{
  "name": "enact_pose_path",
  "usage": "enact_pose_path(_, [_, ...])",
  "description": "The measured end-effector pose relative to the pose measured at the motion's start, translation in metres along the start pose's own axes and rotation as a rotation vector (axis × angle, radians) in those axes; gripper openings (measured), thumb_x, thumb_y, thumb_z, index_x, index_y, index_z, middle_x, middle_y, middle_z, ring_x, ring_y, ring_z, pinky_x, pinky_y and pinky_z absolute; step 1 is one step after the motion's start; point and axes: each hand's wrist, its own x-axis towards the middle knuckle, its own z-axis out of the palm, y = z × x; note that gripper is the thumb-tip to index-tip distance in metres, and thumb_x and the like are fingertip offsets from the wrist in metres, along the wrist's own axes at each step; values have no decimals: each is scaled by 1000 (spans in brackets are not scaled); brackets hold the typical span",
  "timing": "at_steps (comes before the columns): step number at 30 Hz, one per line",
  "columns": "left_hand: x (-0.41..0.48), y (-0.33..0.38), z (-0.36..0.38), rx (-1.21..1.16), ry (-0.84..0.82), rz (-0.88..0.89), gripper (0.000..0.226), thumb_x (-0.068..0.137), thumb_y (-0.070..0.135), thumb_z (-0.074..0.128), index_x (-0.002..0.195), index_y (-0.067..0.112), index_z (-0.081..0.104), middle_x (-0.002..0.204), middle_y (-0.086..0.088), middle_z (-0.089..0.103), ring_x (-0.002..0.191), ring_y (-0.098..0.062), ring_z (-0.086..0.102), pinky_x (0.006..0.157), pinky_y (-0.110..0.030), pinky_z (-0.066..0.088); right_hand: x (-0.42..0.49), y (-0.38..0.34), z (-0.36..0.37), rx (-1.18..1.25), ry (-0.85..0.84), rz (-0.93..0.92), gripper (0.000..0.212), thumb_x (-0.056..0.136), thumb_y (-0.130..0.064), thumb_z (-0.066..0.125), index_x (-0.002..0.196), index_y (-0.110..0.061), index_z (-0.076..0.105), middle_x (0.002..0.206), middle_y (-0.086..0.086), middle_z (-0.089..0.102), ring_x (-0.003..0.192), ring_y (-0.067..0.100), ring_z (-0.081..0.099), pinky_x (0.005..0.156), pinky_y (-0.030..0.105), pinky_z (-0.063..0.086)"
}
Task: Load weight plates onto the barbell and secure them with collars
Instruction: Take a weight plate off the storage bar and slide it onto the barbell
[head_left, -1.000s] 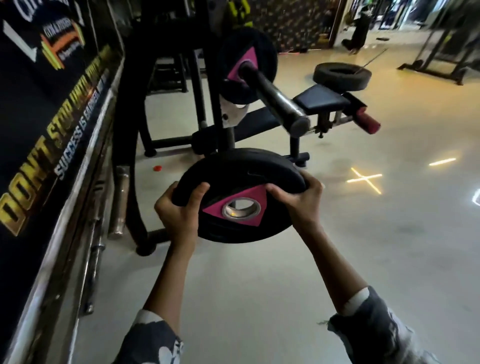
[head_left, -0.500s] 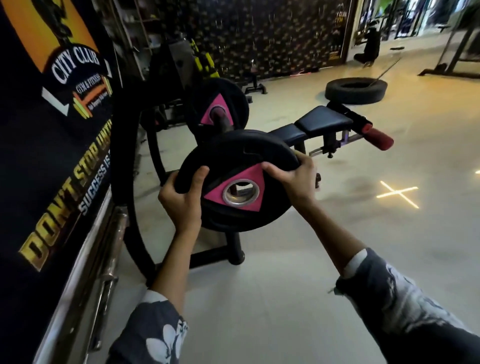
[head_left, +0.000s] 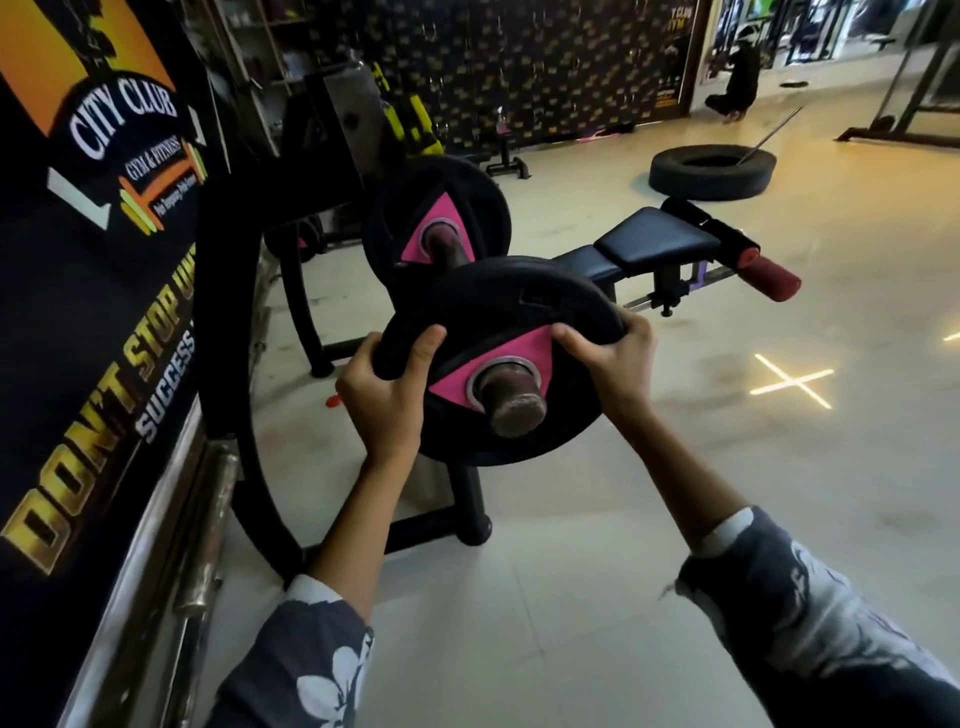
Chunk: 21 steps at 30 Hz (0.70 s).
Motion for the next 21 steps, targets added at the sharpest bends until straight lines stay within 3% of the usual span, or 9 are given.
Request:
enact_pose_path(5, [32,-26,15,4,8,48,46,69,59,62,82,15,61,73,17,59,70,13,60,60,-4,44,35,18,23,-14,-12,5,51,53,-54,71,86,-16,67,72,-8,66,65,-1,62,61,20,51])
enact_pose_path(10, [70,-60,35,29,66,43,43,71,59,61,84,17,60,75,19,59,71,14,59,61,-4,44,77,38,48,-80,-31,-20,54,54,-55,72,84,-10,65,78,7,69,73,21,66,67,40,57])
enact_pose_path(13, [99,-87,49,61,113,48,53,71,68,58,87,17,61,82,9,63,78,7,60,67,-6,45,106,52,68,-109,-44,-56,57,58,-58,70,88,-11,62,81,6,69,76,19,65,71,43,56])
enact_pose_path(16, [131,-111,63,101,150,93,64,74,63,59,102,6,64,108,-14,62,101,-16,59,81,-7,44,135,68,88,-86,-56,-100,63,62,-55,70,108,-15,58,104,4,66,98,14,63,87,40,53])
enact_pose_path(18, [152,-120,74,88,153,100,68,74,58,61,111,1,63,120,-20,57,111,-14,53,89,-4,39,159,79,101,-82,-62,-108,80,61,-55,70,127,-15,49,127,7,58,117,17,55,99,41,47])
enact_pose_path(21, [178,-140,85,88,150,80,73,73,57,65,121,3,57,129,-16,55,120,-16,50,98,-10,37,186,93,118,-66,-70,-93,93,59,-57,69,136,-13,41,138,9,50,127,18,46,106,37,41])
